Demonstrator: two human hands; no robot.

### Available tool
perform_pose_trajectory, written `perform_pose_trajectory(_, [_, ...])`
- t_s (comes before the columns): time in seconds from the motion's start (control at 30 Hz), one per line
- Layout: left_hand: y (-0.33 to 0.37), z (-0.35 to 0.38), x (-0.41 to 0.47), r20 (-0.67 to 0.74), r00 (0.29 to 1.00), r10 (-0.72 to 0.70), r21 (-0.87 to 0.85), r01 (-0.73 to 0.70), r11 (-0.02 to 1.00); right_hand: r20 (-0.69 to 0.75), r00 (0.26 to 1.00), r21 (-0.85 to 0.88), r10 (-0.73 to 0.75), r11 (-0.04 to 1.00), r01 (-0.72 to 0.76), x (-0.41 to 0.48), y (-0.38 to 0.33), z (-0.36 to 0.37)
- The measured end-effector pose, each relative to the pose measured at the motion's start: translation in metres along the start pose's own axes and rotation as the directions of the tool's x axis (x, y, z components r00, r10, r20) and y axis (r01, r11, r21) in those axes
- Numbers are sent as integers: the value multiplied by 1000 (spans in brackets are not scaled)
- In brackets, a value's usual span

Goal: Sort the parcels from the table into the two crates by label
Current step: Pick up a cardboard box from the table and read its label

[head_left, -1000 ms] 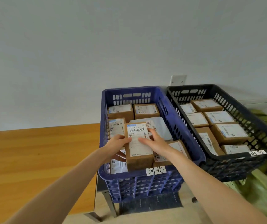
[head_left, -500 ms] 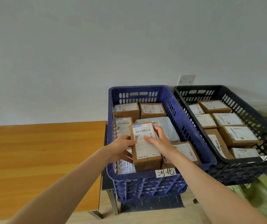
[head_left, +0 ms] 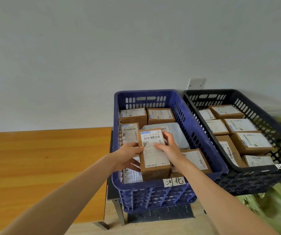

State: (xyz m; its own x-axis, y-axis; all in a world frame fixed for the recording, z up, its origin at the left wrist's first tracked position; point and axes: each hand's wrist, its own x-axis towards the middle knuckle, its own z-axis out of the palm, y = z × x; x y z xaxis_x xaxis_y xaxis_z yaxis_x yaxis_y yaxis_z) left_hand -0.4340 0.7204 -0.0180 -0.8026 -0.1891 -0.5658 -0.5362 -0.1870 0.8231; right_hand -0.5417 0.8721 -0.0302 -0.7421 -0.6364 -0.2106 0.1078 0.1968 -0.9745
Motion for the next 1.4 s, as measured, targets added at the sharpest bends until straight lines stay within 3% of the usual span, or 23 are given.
perform_pose_trajectory(0.37, [0, 1, 5, 18, 996, -91, 188, 86, 978, 24, 999, -37, 47, 998, -46, 1, -2, -11])
perform_pose_trajectory(0.57, [-7, 14, 13, 8, 983, -186, 414, 166, 895, 60, 995, -71, 77, 995, -72, -3, -4, -6])
perform_pose_trajectory(0.77, [-16, 17, 18, -76, 979, -188, 235, 201, 951, 27, 993, -24, 113, 993, -112, -1, -2, -2])
perform_pose_trajectory(0.97, [-6, 9, 16, -164, 978, -128, -52, 121, 991, -8, 997, 65, 82, 995, -81, 5, -18, -7])
perform_pose_trajectory(1.1, [3, 5, 17, -108, 985, -137, -4, 137, 991, 50, 996, 111, 71, 991, -77, 10, -22, -9])
perform_pose_trajectory(1.2, [7, 2, 21, -142, 983, -113, 24, 118, 993, 58, 996, 125, 66, 990, -73, 13, -20, -7])
perform_pose_trajectory(1.3, [10, 1, 24, -137, 985, -104, -7, 104, 995, 56, 995, 74, 79, 994, -83, 16, -21, -5])
perform_pose_trajectory(1.4, [11, 0, 26, -41, 992, -118, 3, 118, 993, 36, 993, 10, 111, 994, -111, 20, -19, -5])
